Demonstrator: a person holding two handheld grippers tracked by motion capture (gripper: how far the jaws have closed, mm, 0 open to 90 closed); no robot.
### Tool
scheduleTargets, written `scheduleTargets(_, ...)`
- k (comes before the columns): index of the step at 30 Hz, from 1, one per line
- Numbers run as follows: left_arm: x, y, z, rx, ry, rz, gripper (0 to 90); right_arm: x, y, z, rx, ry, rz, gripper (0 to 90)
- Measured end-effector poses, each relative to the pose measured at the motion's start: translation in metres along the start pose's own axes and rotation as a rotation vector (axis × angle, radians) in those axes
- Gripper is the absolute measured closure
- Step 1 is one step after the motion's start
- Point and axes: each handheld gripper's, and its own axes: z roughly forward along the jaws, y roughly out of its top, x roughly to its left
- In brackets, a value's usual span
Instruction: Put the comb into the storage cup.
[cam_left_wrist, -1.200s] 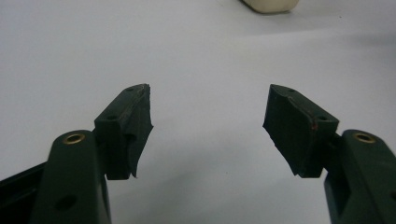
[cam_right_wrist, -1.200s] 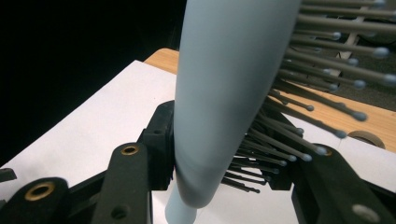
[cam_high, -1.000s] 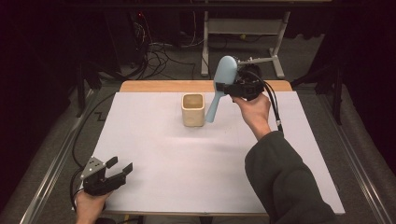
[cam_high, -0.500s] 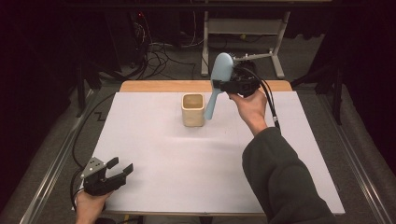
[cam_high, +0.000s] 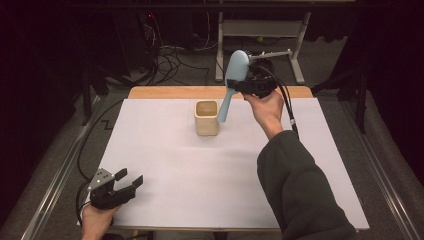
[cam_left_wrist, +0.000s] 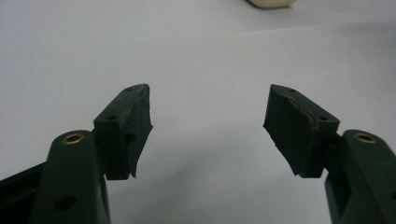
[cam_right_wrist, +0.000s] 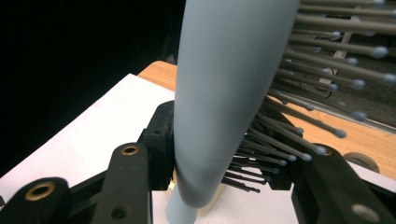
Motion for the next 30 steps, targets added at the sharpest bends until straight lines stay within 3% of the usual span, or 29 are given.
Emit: scheduleTargets(30, 0.000, 0.001, 0.000, -0.003, -0.016, -0.001, 32.1, 0.014, 0.018, 0.032, -0.019, -0.041, -0.003, 55.0)
